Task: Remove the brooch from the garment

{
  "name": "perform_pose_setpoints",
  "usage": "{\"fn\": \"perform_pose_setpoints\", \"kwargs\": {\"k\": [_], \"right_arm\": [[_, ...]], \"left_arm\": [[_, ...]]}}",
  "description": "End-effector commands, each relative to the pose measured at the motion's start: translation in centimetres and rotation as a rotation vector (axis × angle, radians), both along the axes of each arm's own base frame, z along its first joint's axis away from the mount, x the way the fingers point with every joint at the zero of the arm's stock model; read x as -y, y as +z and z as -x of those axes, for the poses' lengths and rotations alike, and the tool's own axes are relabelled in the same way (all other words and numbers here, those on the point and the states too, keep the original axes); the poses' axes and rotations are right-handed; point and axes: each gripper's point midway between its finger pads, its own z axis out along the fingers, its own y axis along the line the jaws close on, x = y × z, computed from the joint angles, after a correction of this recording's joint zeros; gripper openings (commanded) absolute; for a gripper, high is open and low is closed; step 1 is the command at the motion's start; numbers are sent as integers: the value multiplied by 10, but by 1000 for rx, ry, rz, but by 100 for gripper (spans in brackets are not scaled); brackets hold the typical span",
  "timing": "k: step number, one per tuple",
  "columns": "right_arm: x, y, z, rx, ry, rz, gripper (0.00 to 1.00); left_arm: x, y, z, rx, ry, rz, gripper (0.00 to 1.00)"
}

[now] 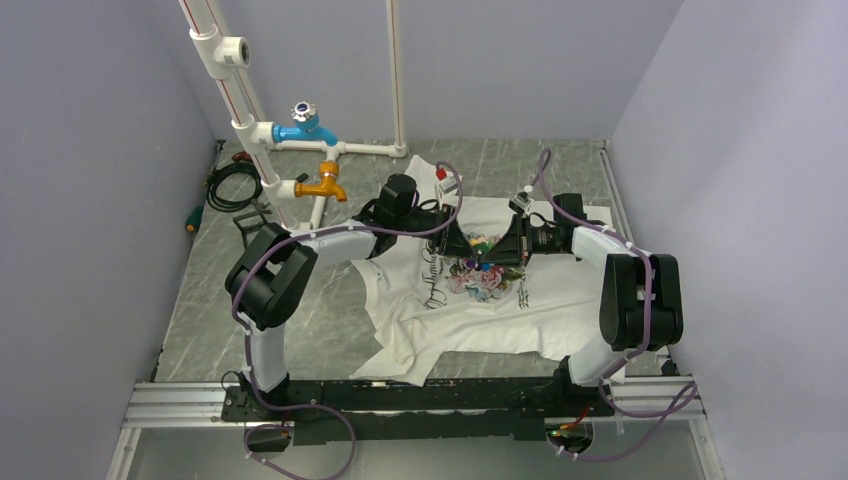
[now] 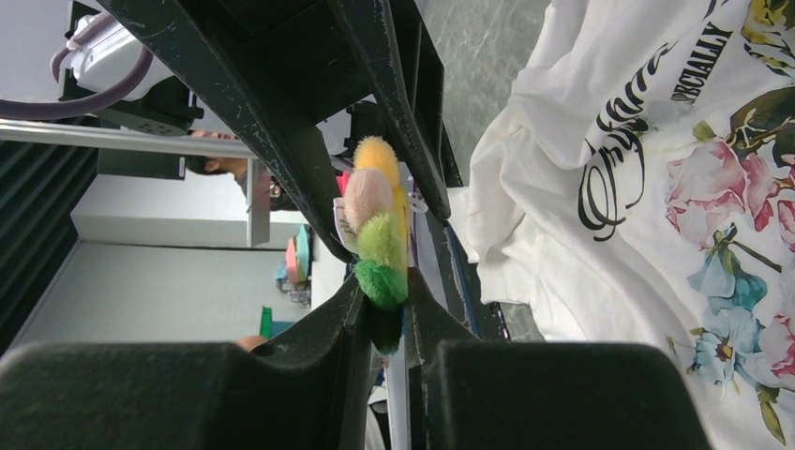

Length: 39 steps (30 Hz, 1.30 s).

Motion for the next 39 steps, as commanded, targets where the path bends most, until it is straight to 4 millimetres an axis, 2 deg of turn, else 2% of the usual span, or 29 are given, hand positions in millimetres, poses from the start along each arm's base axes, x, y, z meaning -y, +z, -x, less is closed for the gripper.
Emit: {"fn": "perform_pose_setpoints", "kwargs": {"k": [1, 11, 13, 33, 39], "right_arm": [[-1, 17, -5, 93, 16, -17, 0], [-1, 18, -6, 106, 14, -12, 0], [-9, 19, -1, 113, 43, -12, 0], [-11, 21, -2, 122, 50, -12, 0], [-11, 19, -3, 118, 47, -10, 0]], "left_arm": [[7, 22, -1, 58, -34, 60, 45], [8, 20, -2, 53, -38, 56, 38], [8, 20, -2, 52, -40, 54, 36], [6, 16, -4, 31, -42, 52, 34], [4, 22, -1, 51, -55, 78, 37]]}}
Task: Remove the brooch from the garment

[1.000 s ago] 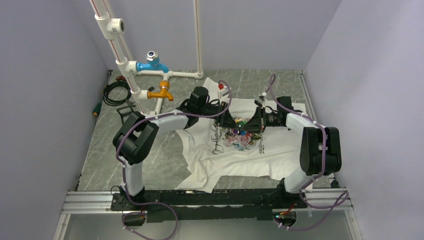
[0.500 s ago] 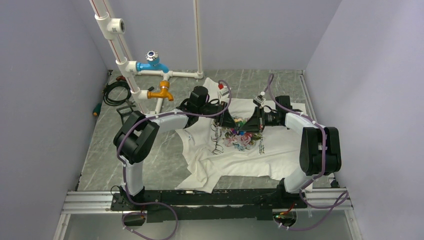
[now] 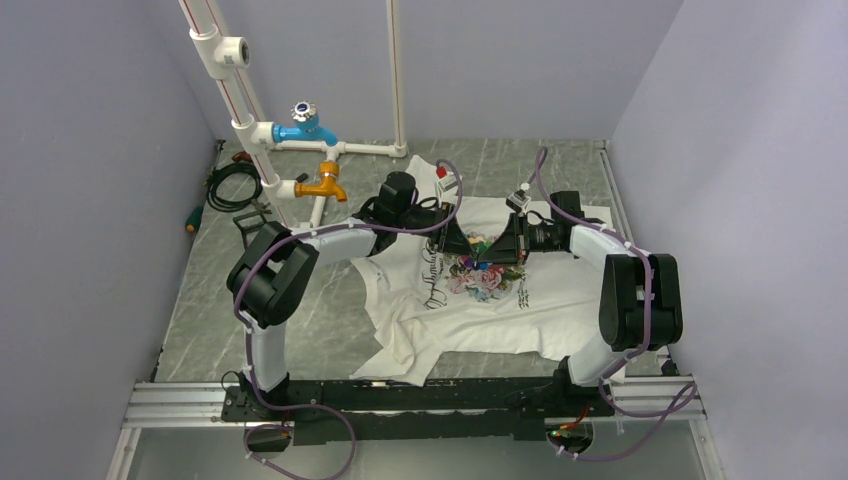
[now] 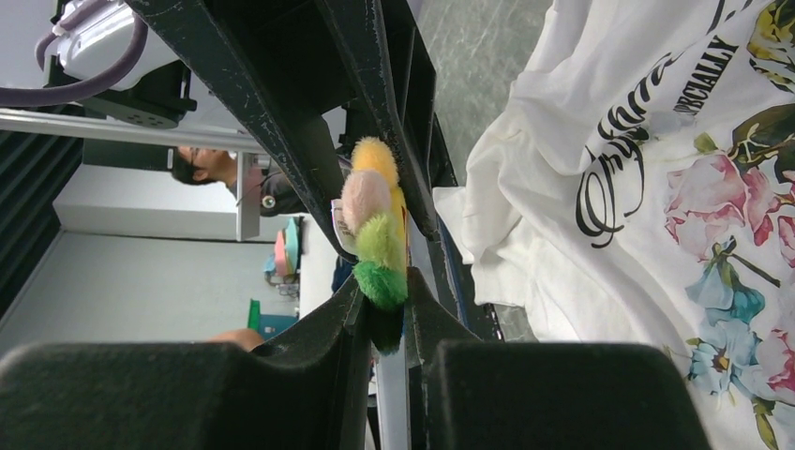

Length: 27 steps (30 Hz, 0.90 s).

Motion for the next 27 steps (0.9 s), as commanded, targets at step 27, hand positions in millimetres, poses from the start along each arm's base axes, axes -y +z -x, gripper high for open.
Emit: {"fn": "perform_pose_setpoints", "kwargs": {"k": [27], "right_arm": [[-5, 17, -7, 82, 18, -22, 0]], "left_arm": [[-2, 12, -7, 35, 2, 54, 36]]}}
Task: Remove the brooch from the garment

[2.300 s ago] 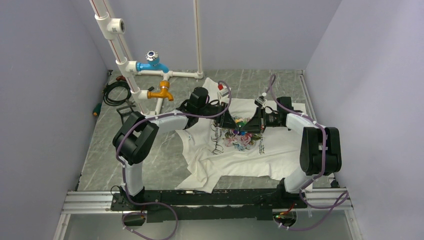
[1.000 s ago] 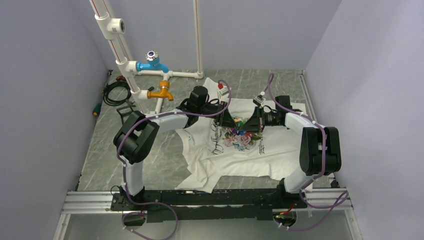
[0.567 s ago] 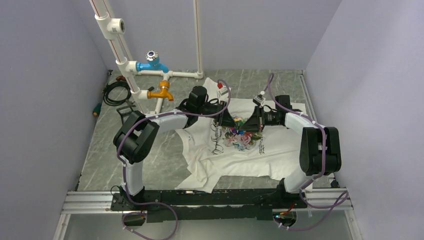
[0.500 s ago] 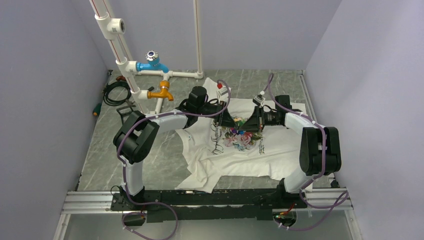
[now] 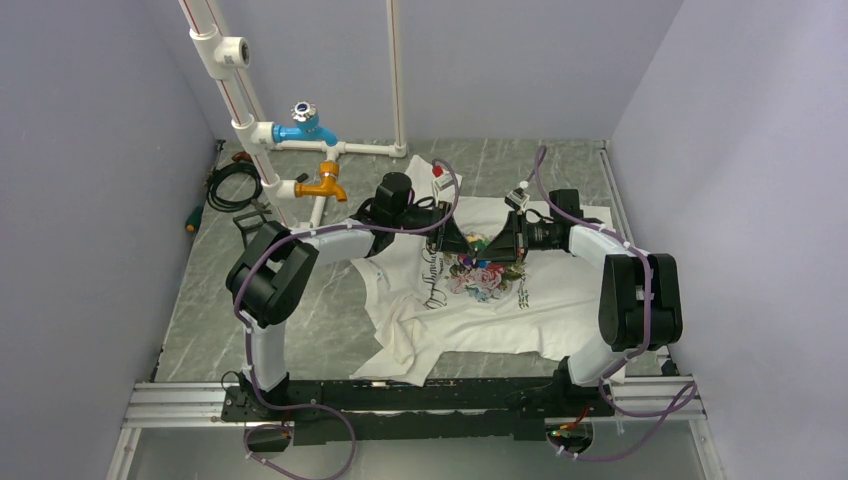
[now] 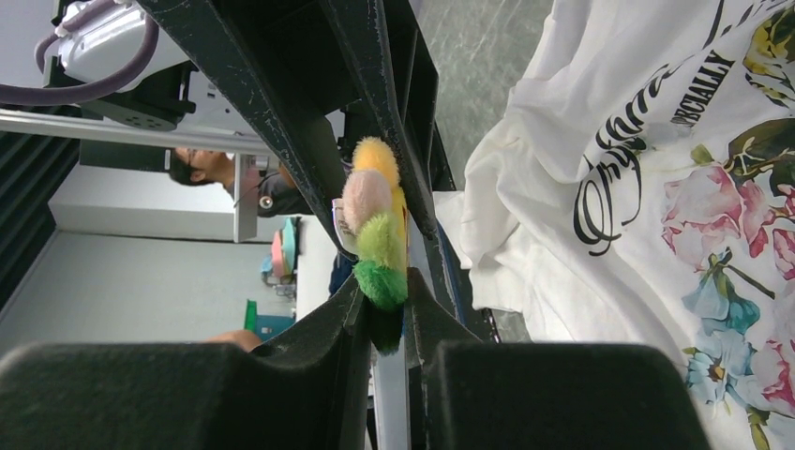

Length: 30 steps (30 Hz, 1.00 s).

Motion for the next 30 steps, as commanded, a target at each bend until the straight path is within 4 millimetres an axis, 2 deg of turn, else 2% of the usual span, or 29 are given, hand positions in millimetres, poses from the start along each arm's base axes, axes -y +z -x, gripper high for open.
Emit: {"fn": "perform_pose_setpoints", "kwargs": {"k": [1, 15, 19, 30], "right_arm": [[-3, 16, -3, 79, 18, -21, 0], [-7, 16, -2, 84, 36, -22, 0], [-9, 15, -2, 81, 42, -21, 0], [-10, 16, -4, 83, 40, -18, 0]], "left_arm": [[2, 11, -3, 30, -14, 31, 36], [8, 11, -1, 33, -48, 32, 30], [12, 17, 5, 64, -80, 48, 32], [13, 15, 6, 59, -88, 39, 34]]}}
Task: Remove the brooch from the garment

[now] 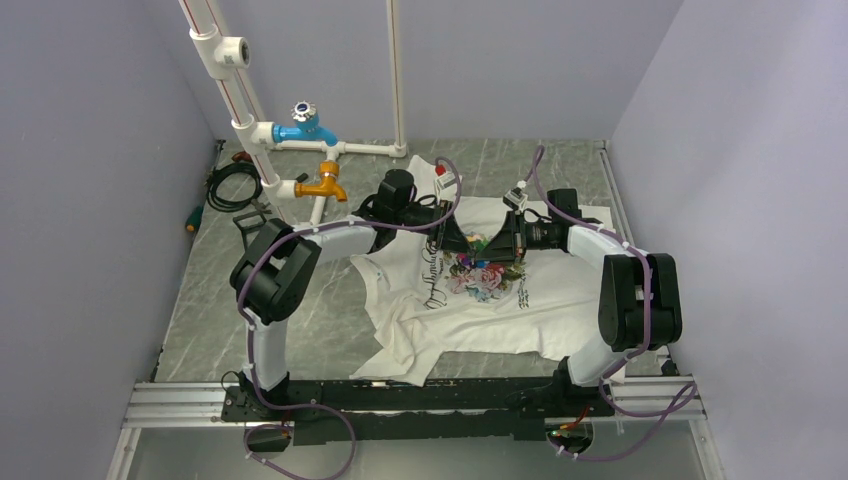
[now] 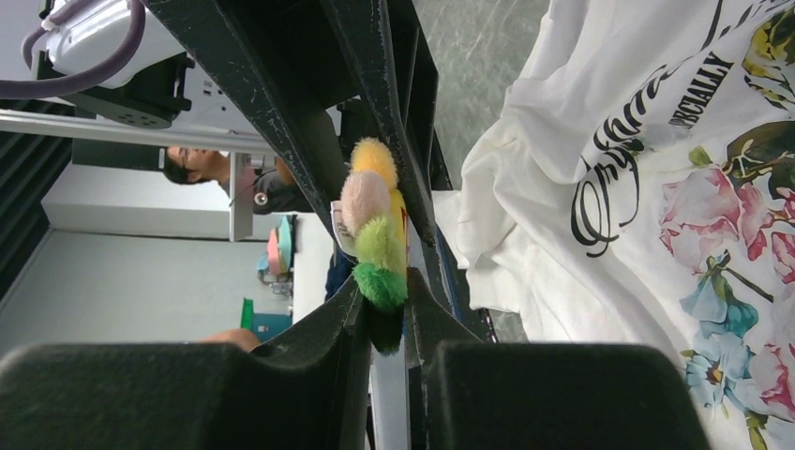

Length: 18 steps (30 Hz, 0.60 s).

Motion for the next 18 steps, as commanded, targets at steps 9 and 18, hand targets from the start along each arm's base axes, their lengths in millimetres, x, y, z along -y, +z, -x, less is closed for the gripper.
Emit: {"fn": "perform_pose_setpoints", "kwargs": {"k": [9, 18], "right_arm": [[-7, 14, -3, 73, 35, -18, 0], [-6, 12, -4, 82, 29, -7, 0]], "left_arm": [[7, 22, 1, 109, -28, 54, 44], [-4, 46, 1, 211, -7, 83, 55]]}}
